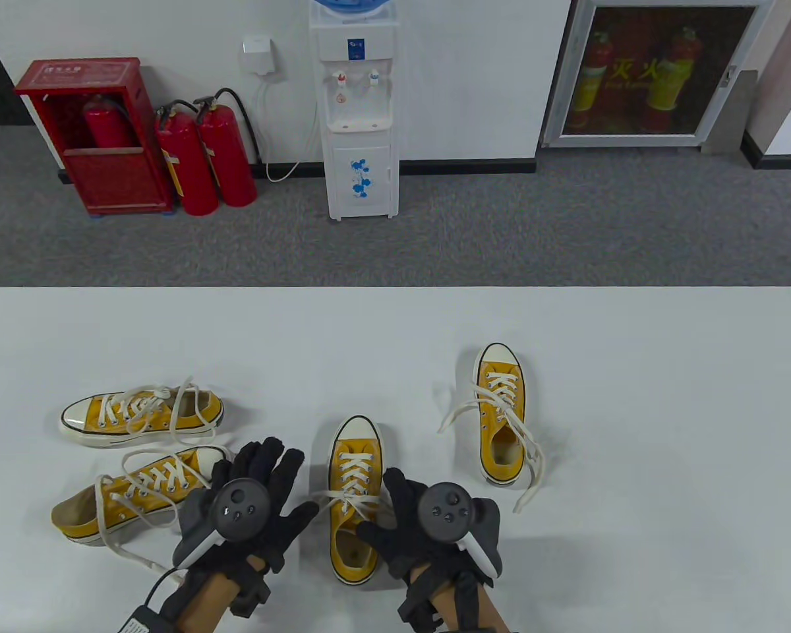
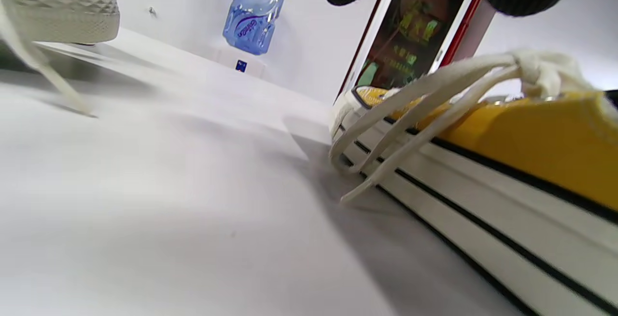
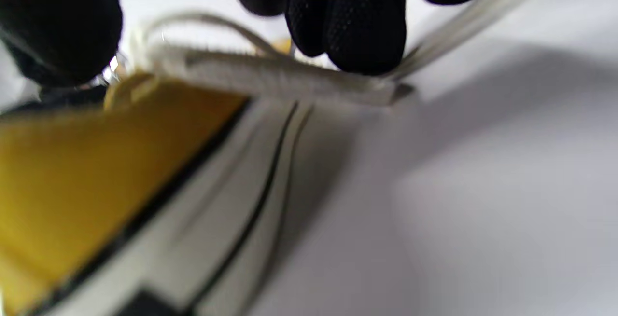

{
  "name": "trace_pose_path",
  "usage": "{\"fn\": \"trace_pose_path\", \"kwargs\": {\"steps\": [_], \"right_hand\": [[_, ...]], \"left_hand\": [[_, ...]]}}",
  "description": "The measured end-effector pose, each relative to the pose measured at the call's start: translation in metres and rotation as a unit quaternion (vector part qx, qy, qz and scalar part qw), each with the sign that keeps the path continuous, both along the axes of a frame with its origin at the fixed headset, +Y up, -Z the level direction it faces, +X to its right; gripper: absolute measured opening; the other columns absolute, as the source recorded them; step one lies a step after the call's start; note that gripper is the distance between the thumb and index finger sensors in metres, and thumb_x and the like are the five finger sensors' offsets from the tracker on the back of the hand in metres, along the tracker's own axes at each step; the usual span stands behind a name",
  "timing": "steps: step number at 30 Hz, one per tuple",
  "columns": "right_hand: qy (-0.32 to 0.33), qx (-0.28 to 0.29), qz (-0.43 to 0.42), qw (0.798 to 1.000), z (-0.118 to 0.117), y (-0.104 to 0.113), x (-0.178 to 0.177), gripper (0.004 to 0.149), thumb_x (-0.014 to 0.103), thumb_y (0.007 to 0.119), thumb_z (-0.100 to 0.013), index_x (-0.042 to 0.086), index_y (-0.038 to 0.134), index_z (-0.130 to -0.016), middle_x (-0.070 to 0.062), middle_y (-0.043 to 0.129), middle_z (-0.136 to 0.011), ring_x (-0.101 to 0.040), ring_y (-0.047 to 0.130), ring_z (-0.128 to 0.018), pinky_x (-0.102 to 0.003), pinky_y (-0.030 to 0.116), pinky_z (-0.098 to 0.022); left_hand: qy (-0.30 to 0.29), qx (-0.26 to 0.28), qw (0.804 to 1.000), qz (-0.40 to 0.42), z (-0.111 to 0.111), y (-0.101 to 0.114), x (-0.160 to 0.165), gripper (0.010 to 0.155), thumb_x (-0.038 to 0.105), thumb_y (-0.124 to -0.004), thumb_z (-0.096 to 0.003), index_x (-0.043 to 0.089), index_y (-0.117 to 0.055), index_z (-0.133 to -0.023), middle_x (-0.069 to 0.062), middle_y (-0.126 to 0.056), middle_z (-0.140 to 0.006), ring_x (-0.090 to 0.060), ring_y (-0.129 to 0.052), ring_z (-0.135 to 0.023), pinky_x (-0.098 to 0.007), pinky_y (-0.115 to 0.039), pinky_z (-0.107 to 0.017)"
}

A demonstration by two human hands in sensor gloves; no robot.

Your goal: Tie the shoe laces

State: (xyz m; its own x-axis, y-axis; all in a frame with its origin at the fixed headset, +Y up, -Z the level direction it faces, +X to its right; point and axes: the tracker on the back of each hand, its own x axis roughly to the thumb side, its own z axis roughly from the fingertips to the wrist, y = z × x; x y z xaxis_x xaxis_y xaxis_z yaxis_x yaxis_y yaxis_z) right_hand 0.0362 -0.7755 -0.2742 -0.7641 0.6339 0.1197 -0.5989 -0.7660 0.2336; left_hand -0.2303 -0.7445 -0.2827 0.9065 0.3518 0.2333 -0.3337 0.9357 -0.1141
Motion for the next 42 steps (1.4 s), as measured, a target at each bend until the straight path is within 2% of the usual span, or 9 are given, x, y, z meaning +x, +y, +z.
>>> {"fn": "trace_pose_path", "kwargs": {"steps": [4, 8, 11, 13, 18, 23, 32, 38, 42], "right_hand": [[0.002, 0.006, 0.053, 0.999, 0.005, -0.001, -0.016, 0.096, 0.07, 0.077, -0.04, 0.014, 0.039, -0.109, -0.008, 0.059, -0.104, -0.02, 0.084, -0.07, -0.052, 0.064, -0.062], [-0.018, 0.001, 0.055, 0.998, 0.004, -0.002, -0.022, 0.084, 0.055, 0.08, -0.045, 0.013, 0.042, -0.106, -0.009, 0.067, -0.097, -0.013, 0.094, -0.051, -0.044, 0.076, -0.049], [-0.035, 0.003, 0.062, 0.997, 0.006, -0.001, -0.023, 0.078, 0.05, 0.079, -0.046, 0.014, 0.044, -0.105, -0.007, 0.075, -0.09, -0.005, 0.099, -0.038, -0.038, 0.084, -0.039], [-0.05, 0.022, 0.067, 0.996, 0.007, 0.001, -0.024, 0.073, 0.044, 0.079, -0.046, 0.013, 0.048, -0.104, -0.007, 0.08, -0.085, -0.004, 0.101, -0.032, -0.036, 0.088, -0.035], [-0.067, 0.056, 0.066, 0.994, 0.007, 0.008, -0.02, 0.063, 0.032, 0.077, -0.046, 0.012, 0.057, -0.101, -0.008, 0.086, -0.078, -0.006, 0.104, -0.024, -0.036, 0.09, -0.034], [-0.093, 0.074, 0.015, 0.993, 0.006, 0.022, -0.004, 0.059, 0.028, 0.079, -0.046, 0.013, 0.062, -0.1, -0.01, 0.088, -0.077, -0.011, 0.103, -0.022, -0.037, 0.089, -0.034], [-0.164, 0.177, -0.033, 0.97, 0.011, 0.076, 0.047, 0.058, 0.027, 0.08, -0.046, 0.015, 0.065, -0.1, -0.01, 0.088, -0.078, -0.014, 0.101, -0.023, -0.04, 0.086, -0.036], [-0.2, 0.227, -0.002, 0.953, 0.008, 0.111, 0.089, 0.055, 0.025, 0.082, -0.046, 0.017, 0.071, -0.099, -0.01, 0.088, -0.08, -0.018, 0.099, -0.024, -0.043, 0.084, -0.039], [-0.221, 0.25, 0.026, 0.942, 0.005, 0.118, 0.124, 0.054, 0.024, 0.083, -0.046, 0.019, 0.073, -0.098, -0.009, 0.089, -0.081, -0.019, 0.099, -0.026, -0.044, 0.083, -0.041]], "left_hand": [[-0.003, -0.007, 1.0, -0.019, -0.001, -0.003, 0.0, 0.088, 0.072, -0.063, -0.0445, 0.03, -0.034, -0.117, -0.011, -0.02, -0.127, -0.051, -0.018, -0.115, -0.079, -0.012, -0.069], [-0.005, -0.023, 1.0, -0.021, -0.002, -0.006, 0.0, 0.089, 0.071, -0.062, -0.0446, 0.03, -0.032, -0.117, -0.014, -0.018, -0.126, -0.052, -0.015, -0.115, -0.079, -0.009, -0.068], [-0.006, -0.026, 0.999, -0.023, -0.002, -0.009, 0.001, 0.089, 0.072, -0.062, -0.0444, 0.03, -0.032, -0.117, -0.014, -0.017, -0.126, -0.051, -0.015, -0.115, -0.079, -0.009, -0.068], [-0.007, -0.03, 0.999, -0.024, -0.002, -0.01, 0.001, 0.088, 0.071, -0.062, -0.0446, 0.029, -0.032, -0.117, -0.014, -0.017, -0.126, -0.051, -0.015, -0.115, -0.079, -0.009, -0.068], [-0.006, -0.027, 0.999, -0.025, -0.002, -0.01, 0.001, 0.088, 0.071, -0.062, -0.0446, 0.029, -0.033, -0.117, -0.014, -0.017, -0.126, -0.051, -0.015, -0.115, -0.079, -0.009, -0.068], [-0.007, -0.029, 0.999, -0.027, -0.002, -0.01, 0.002, 0.088, 0.071, -0.062, -0.0447, 0.029, -0.033, -0.117, -0.014, -0.018, -0.126, -0.051, -0.016, -0.115, -0.079, -0.009, -0.068], [-0.006, -0.026, 0.999, -0.029, -0.003, -0.009, 0.001, 0.087, 0.07, -0.062, -0.0449, 0.029, -0.035, -0.116, -0.014, -0.019, -0.126, -0.051, -0.016, -0.115, -0.079, -0.009, -0.068], [-0.004, -0.026, 0.999, -0.025, -0.003, -0.01, 0.0, 0.087, 0.07, -0.062, -0.0451, 0.028, -0.036, -0.116, -0.014, -0.02, -0.126, -0.051, -0.016, -0.115, -0.079, -0.009, -0.068], [-0.005, -0.027, 0.999, -0.027, -0.003, -0.01, 0.001, 0.086, 0.07, -0.062, -0.0451, 0.028, -0.037, -0.116, -0.014, -0.02, -0.126, -0.051, -0.016, -0.115, -0.079, -0.009, -0.068]]}}
